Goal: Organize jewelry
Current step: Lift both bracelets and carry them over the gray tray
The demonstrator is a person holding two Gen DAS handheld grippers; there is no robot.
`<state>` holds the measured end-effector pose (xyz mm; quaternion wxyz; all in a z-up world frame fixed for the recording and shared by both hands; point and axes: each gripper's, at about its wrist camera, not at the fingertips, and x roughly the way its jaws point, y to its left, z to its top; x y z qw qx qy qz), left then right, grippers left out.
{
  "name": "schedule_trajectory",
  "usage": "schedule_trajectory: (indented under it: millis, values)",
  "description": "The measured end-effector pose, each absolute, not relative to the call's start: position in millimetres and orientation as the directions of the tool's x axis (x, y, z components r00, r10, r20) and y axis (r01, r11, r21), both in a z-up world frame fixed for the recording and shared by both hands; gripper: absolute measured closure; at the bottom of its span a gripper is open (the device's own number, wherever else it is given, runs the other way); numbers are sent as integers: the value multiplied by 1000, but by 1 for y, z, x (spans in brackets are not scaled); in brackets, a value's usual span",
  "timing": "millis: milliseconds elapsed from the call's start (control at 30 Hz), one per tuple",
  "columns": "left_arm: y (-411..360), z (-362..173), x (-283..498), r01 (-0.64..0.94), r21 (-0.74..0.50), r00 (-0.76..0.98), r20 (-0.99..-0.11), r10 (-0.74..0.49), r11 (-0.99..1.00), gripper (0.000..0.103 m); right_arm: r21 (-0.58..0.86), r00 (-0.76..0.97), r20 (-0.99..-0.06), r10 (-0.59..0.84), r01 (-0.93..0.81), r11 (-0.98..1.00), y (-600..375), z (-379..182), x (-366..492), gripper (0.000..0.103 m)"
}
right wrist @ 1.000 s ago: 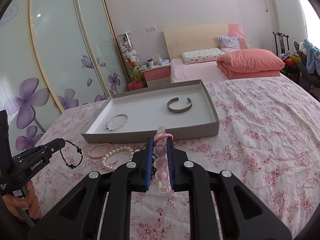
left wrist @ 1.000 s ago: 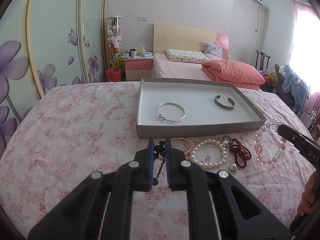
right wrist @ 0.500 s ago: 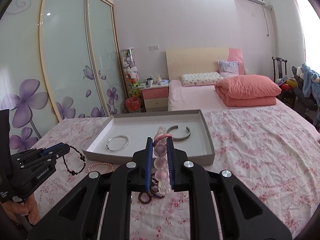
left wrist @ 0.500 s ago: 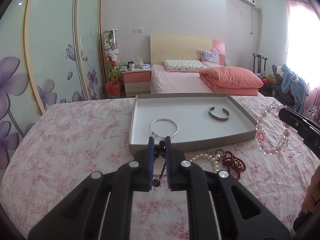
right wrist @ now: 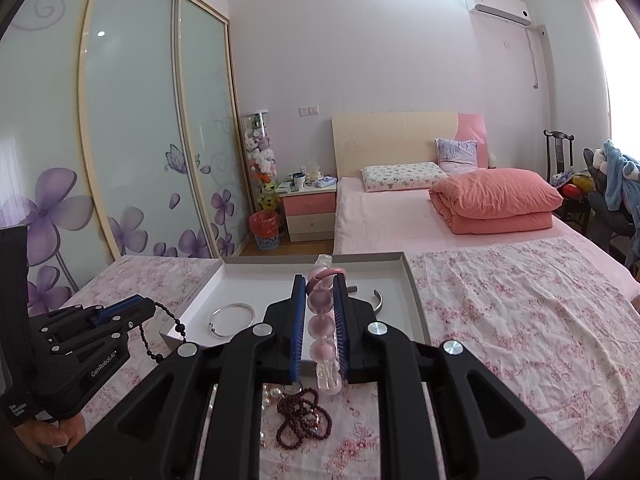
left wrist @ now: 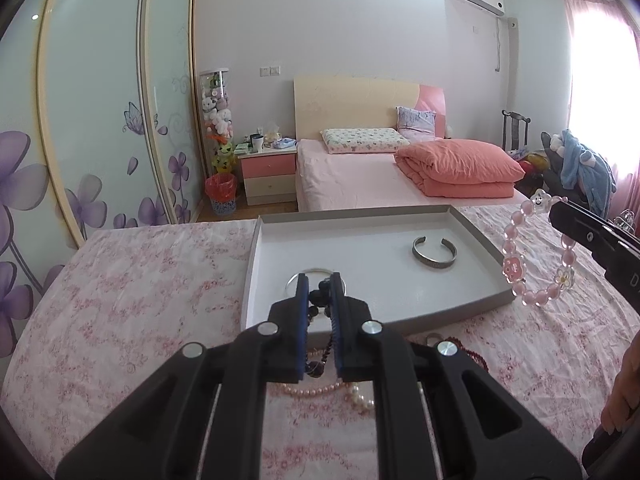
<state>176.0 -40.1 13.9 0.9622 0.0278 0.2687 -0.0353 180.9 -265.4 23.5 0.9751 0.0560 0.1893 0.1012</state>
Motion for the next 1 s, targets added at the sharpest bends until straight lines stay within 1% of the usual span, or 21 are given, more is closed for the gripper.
schedule_trajectory:
  millis: [467, 800, 1000]
  values:
    - [-43, 2, 254, 47, 36, 839, -544, -20, 998, 92, 169, 892, -398, 215, -159, 973, -258, 11, 249, 88]
    - [-50, -19, 299, 60, 21, 808, -588, -36, 998, 92, 198, 846, -484, 226, -146, 969, -252, -18, 285, 88]
    - [-53, -28, 312, 74, 19, 795, -605, -48, 997, 91, 214, 828, -511, 229, -136, 967, -250, -25, 297, 88]
